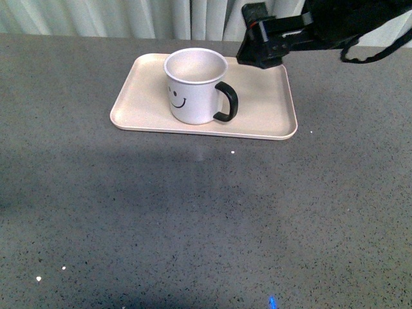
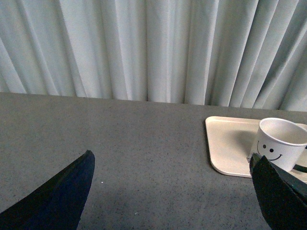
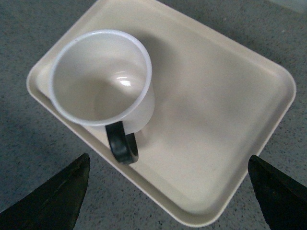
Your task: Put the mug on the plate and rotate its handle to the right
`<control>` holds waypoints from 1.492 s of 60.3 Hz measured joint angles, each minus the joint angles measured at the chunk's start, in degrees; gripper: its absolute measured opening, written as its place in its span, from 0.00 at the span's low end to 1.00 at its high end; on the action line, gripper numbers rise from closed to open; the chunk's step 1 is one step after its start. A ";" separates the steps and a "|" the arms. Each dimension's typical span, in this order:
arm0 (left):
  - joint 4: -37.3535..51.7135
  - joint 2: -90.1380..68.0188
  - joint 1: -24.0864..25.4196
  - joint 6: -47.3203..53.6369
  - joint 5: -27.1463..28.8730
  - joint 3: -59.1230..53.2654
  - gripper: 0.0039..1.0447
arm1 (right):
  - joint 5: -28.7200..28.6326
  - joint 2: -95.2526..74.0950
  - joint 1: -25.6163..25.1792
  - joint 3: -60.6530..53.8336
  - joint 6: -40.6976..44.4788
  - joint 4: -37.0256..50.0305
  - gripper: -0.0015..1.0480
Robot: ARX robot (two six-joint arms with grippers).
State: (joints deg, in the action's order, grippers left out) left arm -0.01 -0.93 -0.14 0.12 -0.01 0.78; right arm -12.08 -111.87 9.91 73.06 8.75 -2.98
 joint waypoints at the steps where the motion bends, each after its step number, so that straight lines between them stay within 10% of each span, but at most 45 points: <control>1: 0.00 0.00 0.00 0.00 0.00 0.00 0.91 | 0.04 -0.63 0.13 0.68 -0.13 -0.22 0.91; 27: 0.00 0.00 0.00 0.00 0.00 0.00 0.91 | 1.77 -15.21 3.54 20.70 -7.76 -8.63 0.91; 60: 0.00 0.00 0.00 0.00 0.00 0.00 0.91 | 4.42 -20.48 5.20 29.00 -9.42 -15.72 0.02; 90: 0.00 0.00 0.00 0.00 0.00 0.00 0.91 | -5.20 -23.93 1.79 43.54 10.40 -29.44 0.02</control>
State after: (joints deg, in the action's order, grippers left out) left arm -0.01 -0.93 -0.14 0.12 -0.01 0.78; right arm -17.28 -135.81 11.70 116.60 19.16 -32.42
